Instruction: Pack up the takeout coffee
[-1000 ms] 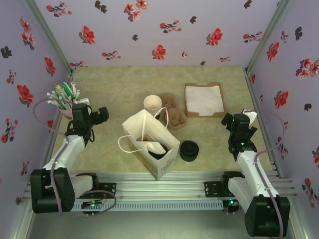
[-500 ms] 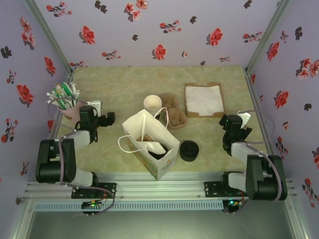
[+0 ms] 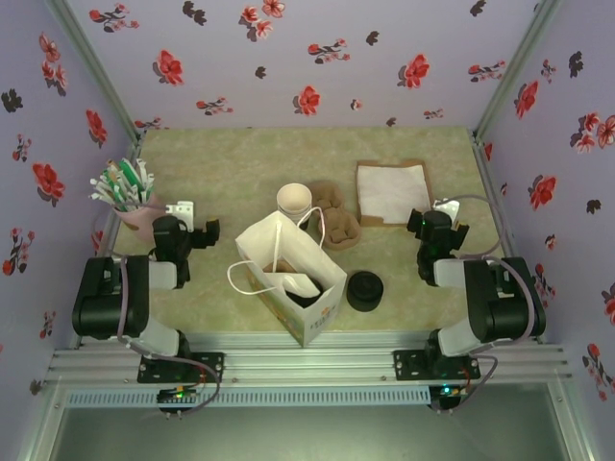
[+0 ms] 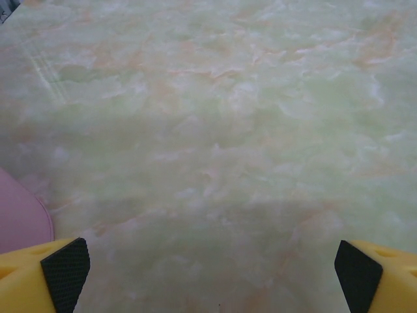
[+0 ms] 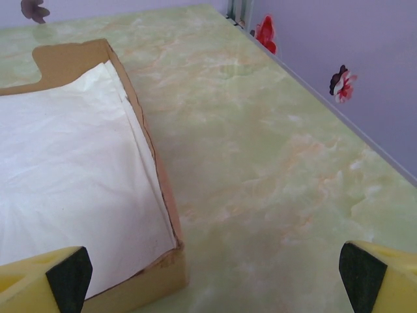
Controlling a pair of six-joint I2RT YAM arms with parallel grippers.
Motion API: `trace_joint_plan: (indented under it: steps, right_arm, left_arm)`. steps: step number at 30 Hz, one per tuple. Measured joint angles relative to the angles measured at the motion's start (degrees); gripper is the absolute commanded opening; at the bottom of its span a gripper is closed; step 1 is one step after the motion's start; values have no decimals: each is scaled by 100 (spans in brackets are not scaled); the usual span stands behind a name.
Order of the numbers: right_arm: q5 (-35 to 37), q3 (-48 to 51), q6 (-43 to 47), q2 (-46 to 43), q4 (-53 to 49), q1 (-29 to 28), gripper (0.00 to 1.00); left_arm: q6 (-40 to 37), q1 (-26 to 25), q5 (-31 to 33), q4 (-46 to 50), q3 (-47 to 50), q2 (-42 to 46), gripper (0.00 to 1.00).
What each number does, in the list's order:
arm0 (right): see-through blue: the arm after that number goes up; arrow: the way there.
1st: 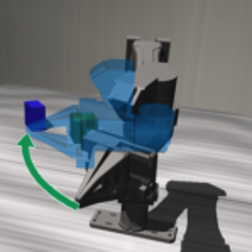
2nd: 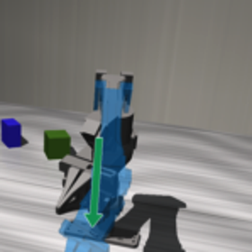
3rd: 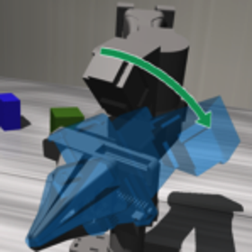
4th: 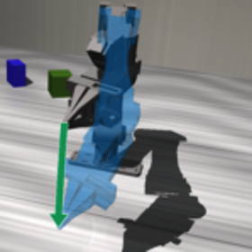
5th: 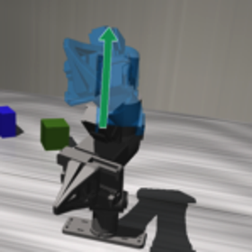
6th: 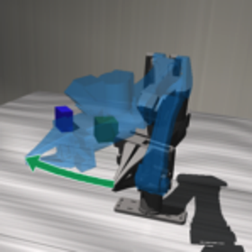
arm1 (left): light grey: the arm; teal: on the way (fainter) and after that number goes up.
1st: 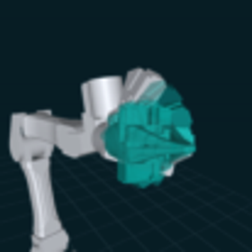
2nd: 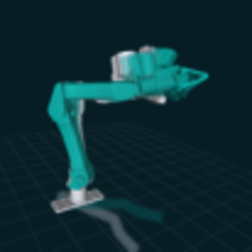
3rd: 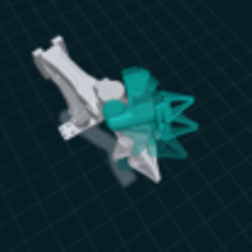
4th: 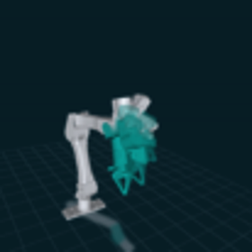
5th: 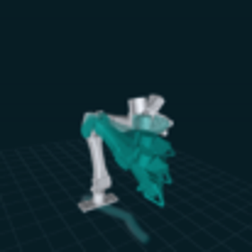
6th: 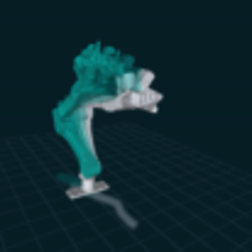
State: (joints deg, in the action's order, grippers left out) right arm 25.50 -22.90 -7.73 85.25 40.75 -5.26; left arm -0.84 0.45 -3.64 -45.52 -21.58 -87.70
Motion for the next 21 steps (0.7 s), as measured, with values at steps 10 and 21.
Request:
trace_joint_plan:
  steps: [10,21]
  right_arm:
    - [-352,39,151,155,479,101,99]
    - [-935,83,177,348,704,269,99]
  left_arm:
    - [33,0,195,-249,-9,0,99]
    - [48,11,387,-249,-22,0,99]
